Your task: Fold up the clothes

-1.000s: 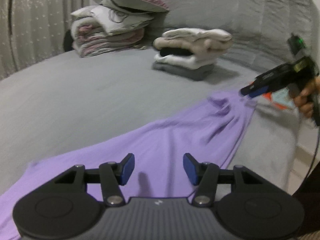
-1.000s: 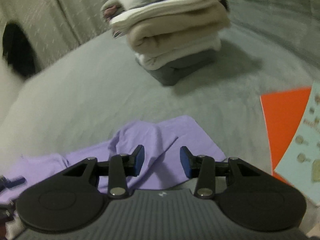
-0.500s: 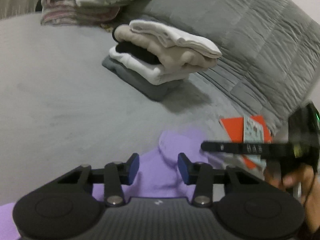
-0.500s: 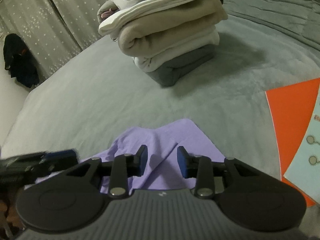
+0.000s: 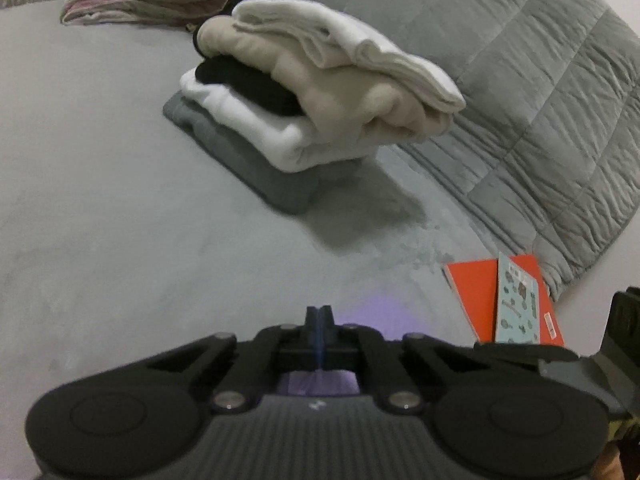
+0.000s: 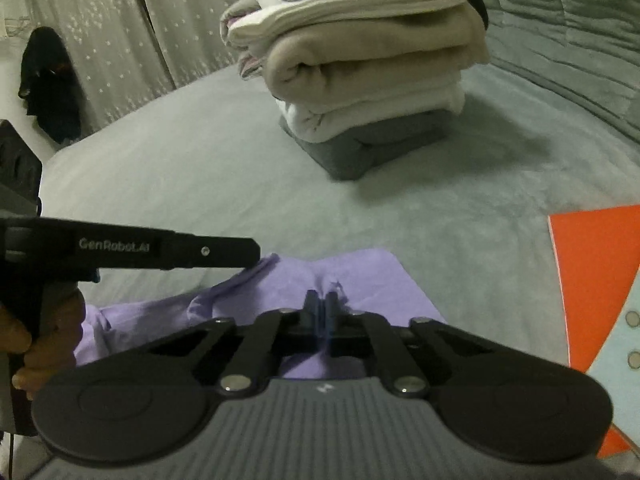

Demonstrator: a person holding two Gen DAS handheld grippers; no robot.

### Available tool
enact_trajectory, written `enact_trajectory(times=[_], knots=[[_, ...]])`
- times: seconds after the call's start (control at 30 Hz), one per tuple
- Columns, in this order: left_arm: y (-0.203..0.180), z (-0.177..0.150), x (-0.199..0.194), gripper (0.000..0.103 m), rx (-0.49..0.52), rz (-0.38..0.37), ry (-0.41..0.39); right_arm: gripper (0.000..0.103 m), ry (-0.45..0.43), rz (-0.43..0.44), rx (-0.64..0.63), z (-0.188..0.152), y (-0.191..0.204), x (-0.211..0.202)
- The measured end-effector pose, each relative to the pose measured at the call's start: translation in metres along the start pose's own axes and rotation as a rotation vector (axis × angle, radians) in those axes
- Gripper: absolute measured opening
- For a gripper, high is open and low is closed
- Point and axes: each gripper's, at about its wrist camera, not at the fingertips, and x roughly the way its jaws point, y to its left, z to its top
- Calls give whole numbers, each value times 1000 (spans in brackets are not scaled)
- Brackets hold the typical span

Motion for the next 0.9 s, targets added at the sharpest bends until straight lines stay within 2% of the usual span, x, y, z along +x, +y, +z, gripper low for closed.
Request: enact_trajectory(times=[0.2,0.33,0.43,0.53,0.63,0.67,0.73,0.9], knots=[[-17,3,-17,0,73,-35,-85,2,-84,-51,-22,1,7,-35],[-31,7,-18,0,118,-43,-93,2,-102,-82,-37,1,10,-53],[-35,8,-13,0,125,-27,-59,2,-50,-148,-84,-5,11,-48],[-33,6,-9,2,118,-12,-11,2,70,-163,-80,-11,0,-32],[-30,3,-8,11,126,-7,27,4,129,-150,-75,-11,-10,-26],[-29,1,-10,14,128,-5,34,6,131,-143,-76,-9,-12,-28],[-28,-3,-16,28,137,1,27,14,99,-134,-76,-3,-15,-34],[-18,-12,-36,30,148,4,5,17,7,-70,-51,11,-27,-36]])
